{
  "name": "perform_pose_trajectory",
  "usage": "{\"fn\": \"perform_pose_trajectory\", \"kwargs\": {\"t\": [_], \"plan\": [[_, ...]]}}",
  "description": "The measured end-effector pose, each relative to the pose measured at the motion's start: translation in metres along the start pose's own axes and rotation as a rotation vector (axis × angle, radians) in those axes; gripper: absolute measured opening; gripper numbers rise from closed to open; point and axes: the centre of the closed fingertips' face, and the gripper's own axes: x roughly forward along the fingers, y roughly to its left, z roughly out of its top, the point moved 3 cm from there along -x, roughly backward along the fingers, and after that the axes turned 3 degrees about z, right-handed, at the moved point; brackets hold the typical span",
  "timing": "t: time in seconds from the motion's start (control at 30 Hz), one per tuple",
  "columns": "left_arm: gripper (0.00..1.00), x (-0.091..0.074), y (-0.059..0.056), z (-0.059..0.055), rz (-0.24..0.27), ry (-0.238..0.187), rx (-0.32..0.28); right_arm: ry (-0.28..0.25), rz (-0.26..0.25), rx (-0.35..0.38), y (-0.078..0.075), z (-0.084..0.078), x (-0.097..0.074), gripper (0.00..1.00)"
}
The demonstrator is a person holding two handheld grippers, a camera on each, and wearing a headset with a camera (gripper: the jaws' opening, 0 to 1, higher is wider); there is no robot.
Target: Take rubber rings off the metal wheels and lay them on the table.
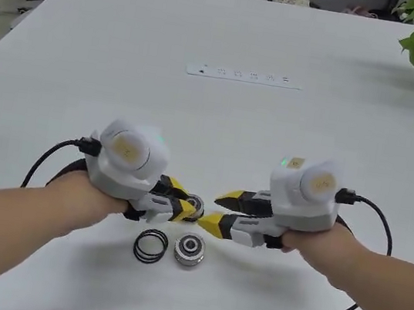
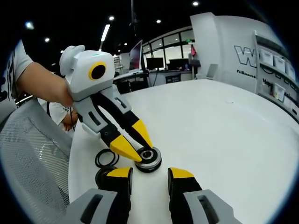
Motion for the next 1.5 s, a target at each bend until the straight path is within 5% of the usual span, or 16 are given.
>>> {"fn": "perform_pose_trajectory", "kwargs": {"t": [0.67,1.3,1.5], "plan": [[0.08,-0.001,0.000,-0.001,0.011,-0.012,-0.012,0.025,0.007,-0.007,-0.001,-0.005,0.013,0.15],[0.08,0.001,0.001,-0.001,0.020,-0.004,-0.028,0.004,0.021,0.077,0.000,-0.007,0.013,0.11],[0.08,0.001,0.001,-0.001,0.022,-0.003,-0.028,0.007,0.019,0.088,-0.002,-0.009,0.010,0.02]]}}
